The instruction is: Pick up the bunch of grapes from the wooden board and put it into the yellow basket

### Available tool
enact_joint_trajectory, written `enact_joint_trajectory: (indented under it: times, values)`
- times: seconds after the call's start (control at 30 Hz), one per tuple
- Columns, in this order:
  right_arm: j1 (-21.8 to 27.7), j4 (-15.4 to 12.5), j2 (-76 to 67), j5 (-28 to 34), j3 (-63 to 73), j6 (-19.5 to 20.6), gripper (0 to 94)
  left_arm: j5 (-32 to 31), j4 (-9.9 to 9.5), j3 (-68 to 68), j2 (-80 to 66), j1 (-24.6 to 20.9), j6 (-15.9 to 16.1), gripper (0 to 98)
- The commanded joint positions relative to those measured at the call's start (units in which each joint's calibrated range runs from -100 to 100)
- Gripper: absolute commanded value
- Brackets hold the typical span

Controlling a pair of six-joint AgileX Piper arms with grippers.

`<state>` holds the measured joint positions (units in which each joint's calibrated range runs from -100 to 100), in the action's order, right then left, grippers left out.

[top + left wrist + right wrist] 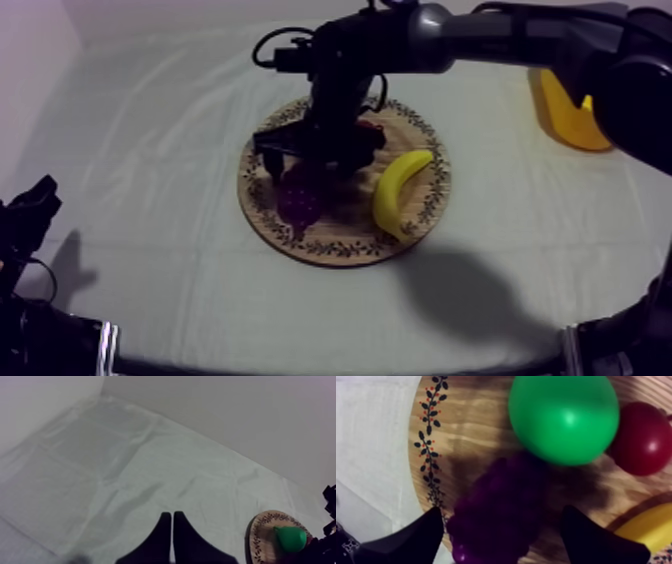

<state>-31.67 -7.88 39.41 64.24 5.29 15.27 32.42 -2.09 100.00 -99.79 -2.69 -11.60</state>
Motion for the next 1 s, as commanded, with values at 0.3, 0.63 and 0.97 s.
enact_joint_trajectory:
  times: [0.3,0.63,0.97]
  values:
    - [-1.04,0.22,2.01,-1.01,0.19,0.22,67.0,-0.01,0.01,0.00,0.05,-0.03,0.00,0.1]
    - [-1.68,0.65,0.25,-1.39,-2.02,-0.91,39.5,-0.01,0.01,0.00,0.05,-0.03,0.00,0.1]
    - [-1.33,1.55,-18.63,0.78,-13.36,-2.85,40.2,-0.01,0.01,0.00,0.05,-0.03,0.00,0.1]
